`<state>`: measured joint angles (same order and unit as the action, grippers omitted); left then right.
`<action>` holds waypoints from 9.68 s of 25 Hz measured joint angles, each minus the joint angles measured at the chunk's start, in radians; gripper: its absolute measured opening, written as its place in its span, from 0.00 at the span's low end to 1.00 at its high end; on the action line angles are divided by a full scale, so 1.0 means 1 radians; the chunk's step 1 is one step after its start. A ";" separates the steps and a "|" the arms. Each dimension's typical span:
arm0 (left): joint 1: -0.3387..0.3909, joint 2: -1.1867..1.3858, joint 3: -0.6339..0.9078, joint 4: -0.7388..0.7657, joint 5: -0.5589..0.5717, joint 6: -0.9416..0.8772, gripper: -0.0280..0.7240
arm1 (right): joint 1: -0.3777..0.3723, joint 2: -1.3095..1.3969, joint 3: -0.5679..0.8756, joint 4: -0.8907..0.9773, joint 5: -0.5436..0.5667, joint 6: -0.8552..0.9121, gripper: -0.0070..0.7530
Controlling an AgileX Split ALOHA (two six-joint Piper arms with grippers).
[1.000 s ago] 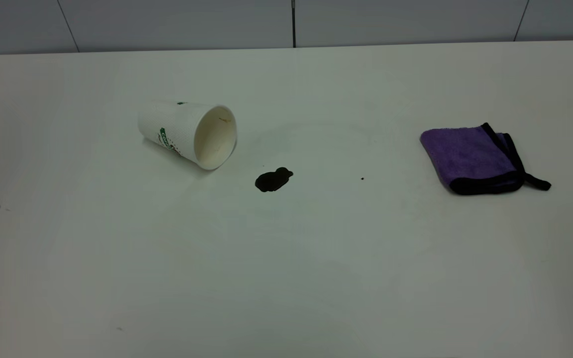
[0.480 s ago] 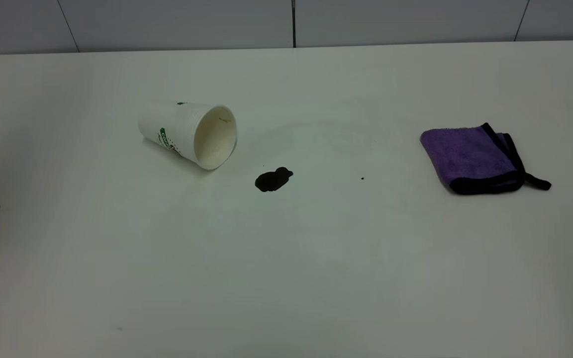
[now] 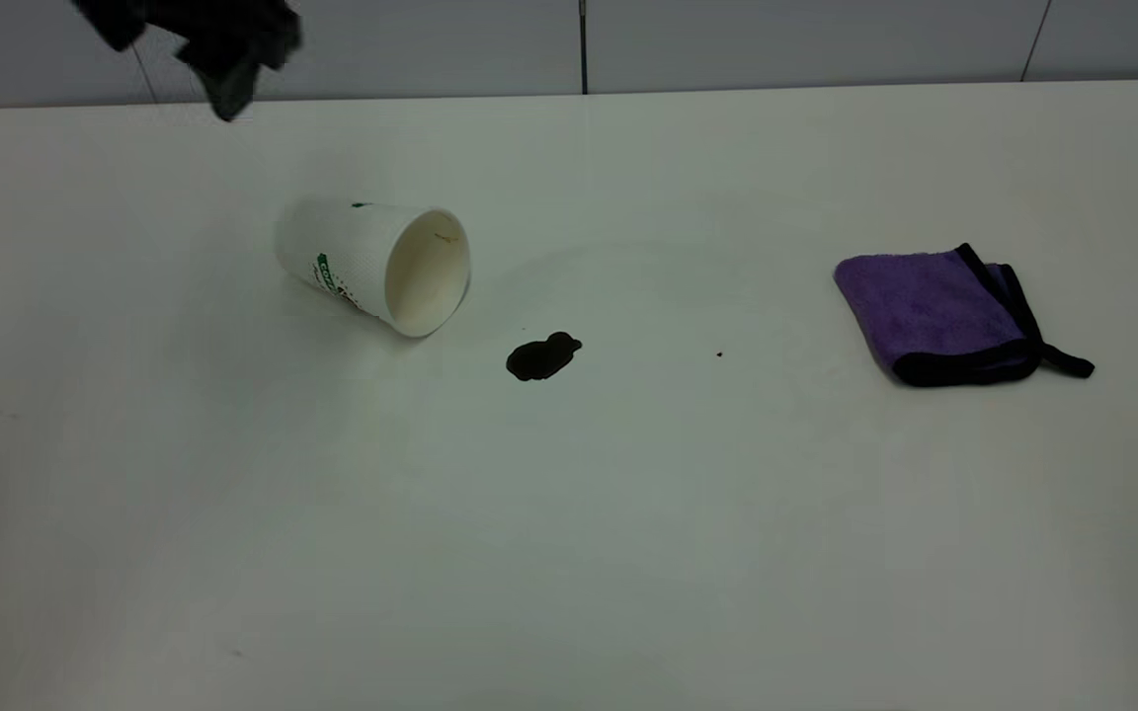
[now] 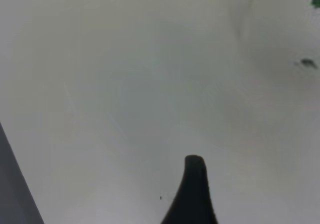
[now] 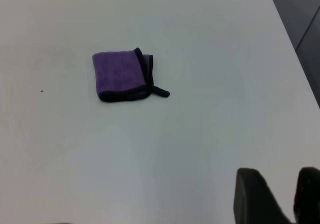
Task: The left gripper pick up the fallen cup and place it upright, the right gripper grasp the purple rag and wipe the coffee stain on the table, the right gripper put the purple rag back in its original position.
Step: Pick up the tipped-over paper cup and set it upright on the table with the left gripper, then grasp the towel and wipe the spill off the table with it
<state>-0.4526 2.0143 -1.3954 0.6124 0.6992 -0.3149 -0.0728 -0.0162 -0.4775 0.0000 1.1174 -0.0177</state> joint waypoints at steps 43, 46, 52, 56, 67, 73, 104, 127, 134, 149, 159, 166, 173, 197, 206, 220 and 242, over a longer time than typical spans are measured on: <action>0.017 0.269 -0.397 0.038 0.027 0.112 0.05 | 0.000 0.000 0.000 0.000 0.002 0.000 0.32; 0.108 0.250 -0.397 -0.228 -0.002 0.279 0.05 | 0.000 0.000 0.000 0.000 0.002 0.000 0.32; 0.262 0.271 -0.397 -0.710 -0.043 0.654 0.05 | 0.000 0.000 0.000 0.000 0.002 0.000 0.32; 0.329 0.311 -0.397 -0.952 -0.056 0.861 0.05 | 0.000 0.000 0.000 0.000 0.002 0.000 0.32; 0.376 0.421 -0.397 -1.094 -0.109 0.968 0.13 | 0.000 0.000 0.000 0.000 0.002 0.000 0.32; 0.376 0.430 -0.397 -1.099 -0.123 0.970 0.47 | 0.000 0.000 0.000 0.000 0.002 0.000 0.32; 0.433 -0.347 -0.274 -0.708 0.472 0.529 0.50 | 0.000 0.000 0.000 0.000 0.002 0.000 0.32; 0.433 -1.267 0.624 -0.698 0.472 0.423 0.38 | 0.000 0.000 0.000 0.000 0.002 0.000 0.32; 0.433 -1.557 0.786 -0.692 0.465 0.409 0.38 | 0.000 0.000 0.000 0.000 0.002 0.000 0.32; 0.491 -1.982 0.892 -0.647 0.422 0.409 0.38 | 0.000 0.000 0.000 0.000 0.002 0.000 0.32; 0.492 -2.033 0.904 -0.647 0.423 0.399 0.38 | 0.000 0.000 0.000 0.000 0.002 0.000 0.32; 0.492 -2.033 0.905 -0.647 0.423 0.397 0.38 | 0.000 0.000 0.000 0.000 0.002 0.000 0.32; 0.492 -2.033 0.905 -0.647 0.423 0.397 0.38 | 0.000 0.000 0.000 0.000 0.002 0.000 0.32; 0.492 -2.033 0.905 -0.647 0.423 0.397 0.38 | 0.000 0.000 0.000 0.000 0.002 0.000 0.32; 0.492 -2.033 0.905 -0.647 0.423 0.396 0.38 | 0.000 0.030 -0.010 -0.027 0.001 0.055 0.47; 0.492 -2.033 0.905 -0.647 0.423 0.394 0.38 | 0.000 0.772 -0.234 -0.153 -0.165 0.057 0.97; 0.492 -2.033 0.905 -0.647 0.423 0.394 0.38 | 0.140 1.963 -0.648 -0.095 -0.587 -0.014 0.95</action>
<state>0.0399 -0.0188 -0.4906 -0.0341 1.1224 0.0796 0.0671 1.9467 -1.1253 -0.0954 0.5299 -0.0320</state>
